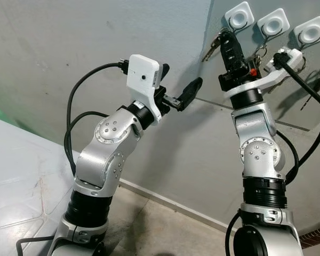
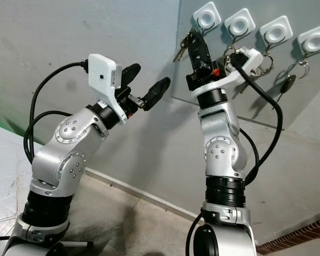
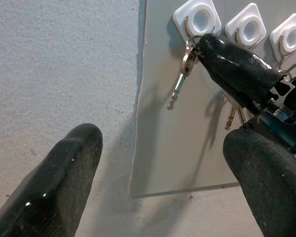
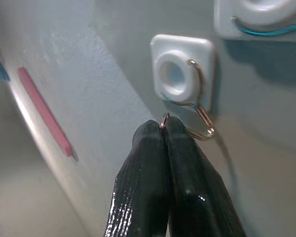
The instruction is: Hang keys on a hook
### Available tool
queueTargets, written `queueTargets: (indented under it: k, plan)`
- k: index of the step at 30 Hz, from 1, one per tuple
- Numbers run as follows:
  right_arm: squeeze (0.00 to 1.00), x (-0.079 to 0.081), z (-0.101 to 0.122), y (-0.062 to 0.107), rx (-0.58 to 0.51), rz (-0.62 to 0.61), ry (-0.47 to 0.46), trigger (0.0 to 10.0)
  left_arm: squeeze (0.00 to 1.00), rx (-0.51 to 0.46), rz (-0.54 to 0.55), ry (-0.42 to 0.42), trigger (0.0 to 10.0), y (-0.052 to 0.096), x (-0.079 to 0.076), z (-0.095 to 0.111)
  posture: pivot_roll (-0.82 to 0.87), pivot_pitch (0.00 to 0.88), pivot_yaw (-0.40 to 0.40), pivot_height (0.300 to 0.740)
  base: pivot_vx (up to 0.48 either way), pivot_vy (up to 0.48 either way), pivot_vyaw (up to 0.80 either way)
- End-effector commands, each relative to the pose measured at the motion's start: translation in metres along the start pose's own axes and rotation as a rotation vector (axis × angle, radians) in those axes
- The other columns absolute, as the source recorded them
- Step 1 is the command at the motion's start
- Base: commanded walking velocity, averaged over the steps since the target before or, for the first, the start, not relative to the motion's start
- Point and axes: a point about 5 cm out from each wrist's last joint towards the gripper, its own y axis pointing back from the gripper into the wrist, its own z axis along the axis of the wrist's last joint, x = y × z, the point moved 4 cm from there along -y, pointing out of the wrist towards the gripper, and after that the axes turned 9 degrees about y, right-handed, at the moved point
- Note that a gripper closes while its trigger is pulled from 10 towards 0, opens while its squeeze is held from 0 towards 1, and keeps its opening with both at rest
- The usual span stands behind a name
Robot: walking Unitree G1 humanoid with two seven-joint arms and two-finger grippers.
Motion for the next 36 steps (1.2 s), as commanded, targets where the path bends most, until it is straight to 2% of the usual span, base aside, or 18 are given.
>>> queueTargets:
  k: [1,13,18,19,28,36]
  plan:
    - [0.0,0.002,0.008,0.0,-0.031,-0.006,-0.035,10.0,0.0,-0.025,-0.022,-0.013,10.0,-0.002,-0.006,0.01,0.02,0.073,-0.001,0.74,0.0,0.0,0.0]
    - [0.0,-0.01,0.007,0.002,-0.035,-0.075,-0.122,10.0,0.0,-0.03,-0.015,-0.01,10.0,-0.002,-0.006,0.012,0.02,0.076,-0.005,0.74,0.0,0.0,0.0]
    - [0.0,-0.009,0.006,0.005,-0.045,-0.075,-0.157,10.0,0.0,-0.031,-0.01,-0.002,10.0,-0.001,-0.005,0.012,0.02,0.078,-0.005,0.74,0.0,0.0,0.0]
    - [0.0,-0.011,0.006,0.007,-0.057,-0.084,-0.188,10.0,0.0,-0.031,-0.009,-0.001,10.0,-0.002,-0.005,0.012,0.02,0.079,-0.006,0.74,0.0,0.0,0.0]
    - [0.0,-0.012,0.013,0.012,-0.117,-0.079,-0.244,10.0,0.0,-0.031,-0.007,-0.001,10.0,-0.002,-0.005,0.012,0.03,0.079,-0.004,0.74,0.0,0.0,0.0]
    - [0.0,-0.011,0.013,0.015,-0.126,-0.069,-0.271,10.0,0.0,-0.031,-0.007,-0.001,10.0,-0.002,-0.005,0.012,0.03,0.077,-0.004,0.74,0.0,0.0,0.0]
